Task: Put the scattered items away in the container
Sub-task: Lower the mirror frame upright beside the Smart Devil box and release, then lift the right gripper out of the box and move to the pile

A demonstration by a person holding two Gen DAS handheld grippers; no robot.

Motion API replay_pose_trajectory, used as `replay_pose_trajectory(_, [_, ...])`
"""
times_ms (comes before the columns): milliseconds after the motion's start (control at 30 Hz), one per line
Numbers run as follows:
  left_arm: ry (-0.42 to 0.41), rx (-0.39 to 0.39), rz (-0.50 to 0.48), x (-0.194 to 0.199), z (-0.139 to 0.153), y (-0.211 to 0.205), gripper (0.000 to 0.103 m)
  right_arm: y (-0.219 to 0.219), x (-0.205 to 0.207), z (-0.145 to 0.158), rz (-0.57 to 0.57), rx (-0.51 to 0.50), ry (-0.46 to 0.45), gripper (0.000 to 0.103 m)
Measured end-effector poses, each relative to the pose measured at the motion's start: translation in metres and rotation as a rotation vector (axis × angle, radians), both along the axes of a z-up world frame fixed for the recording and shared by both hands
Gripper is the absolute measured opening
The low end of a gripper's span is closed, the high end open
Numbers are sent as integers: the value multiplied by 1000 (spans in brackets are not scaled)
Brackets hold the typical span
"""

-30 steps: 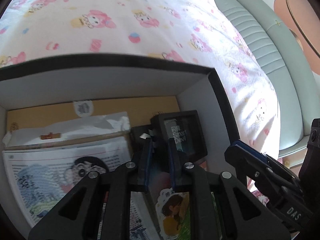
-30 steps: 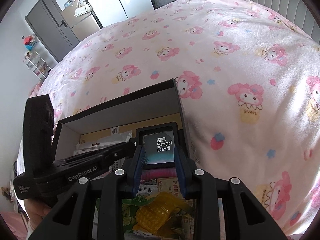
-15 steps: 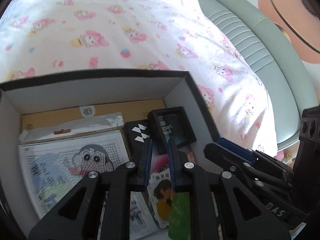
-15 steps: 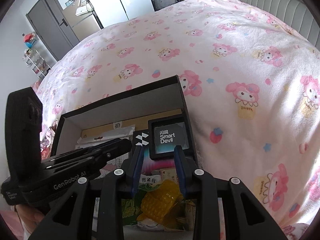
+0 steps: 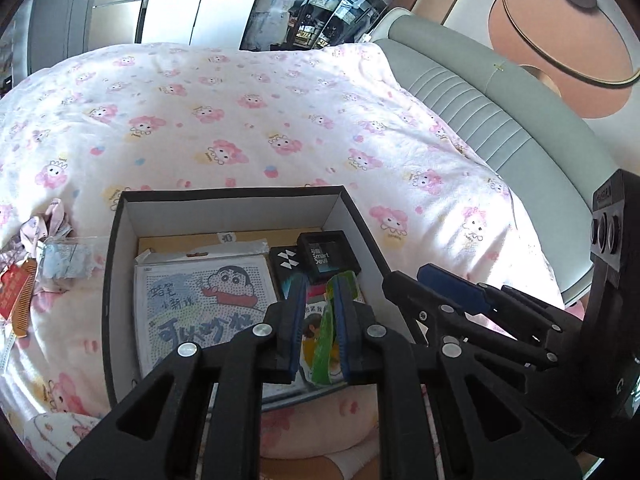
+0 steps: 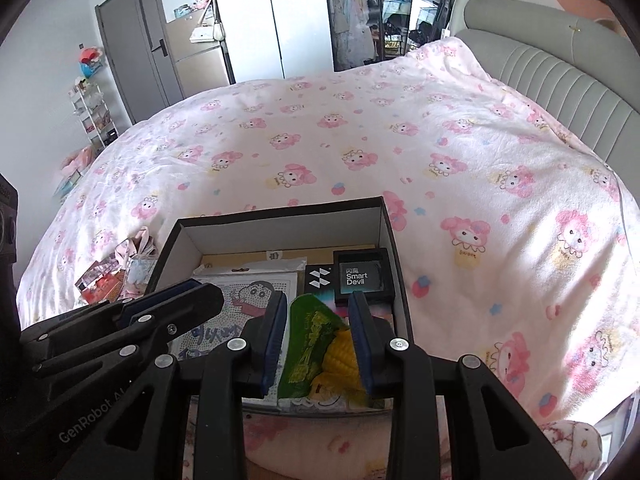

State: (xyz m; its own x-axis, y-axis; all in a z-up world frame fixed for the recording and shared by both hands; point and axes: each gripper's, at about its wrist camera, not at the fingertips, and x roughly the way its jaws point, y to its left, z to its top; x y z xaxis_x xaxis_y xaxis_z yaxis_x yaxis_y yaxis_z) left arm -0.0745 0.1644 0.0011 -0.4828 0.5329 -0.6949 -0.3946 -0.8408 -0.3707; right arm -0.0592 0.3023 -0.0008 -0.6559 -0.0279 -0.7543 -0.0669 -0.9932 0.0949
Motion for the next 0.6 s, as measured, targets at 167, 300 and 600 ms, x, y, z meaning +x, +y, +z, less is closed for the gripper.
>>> replay_pose_trajectory(167, [-6,-1,31,18,2,-15,12,-13,15,4,37,-19,4,28])
replay_pose_trajectory(300, [23,-28,67,34,11,-28,12,-28,25,8,69,-16,9,28])
replay_pose_trajectory(600, [40,-57,149,50,16,-70,12,-68,34,15,154,-16,18,28])
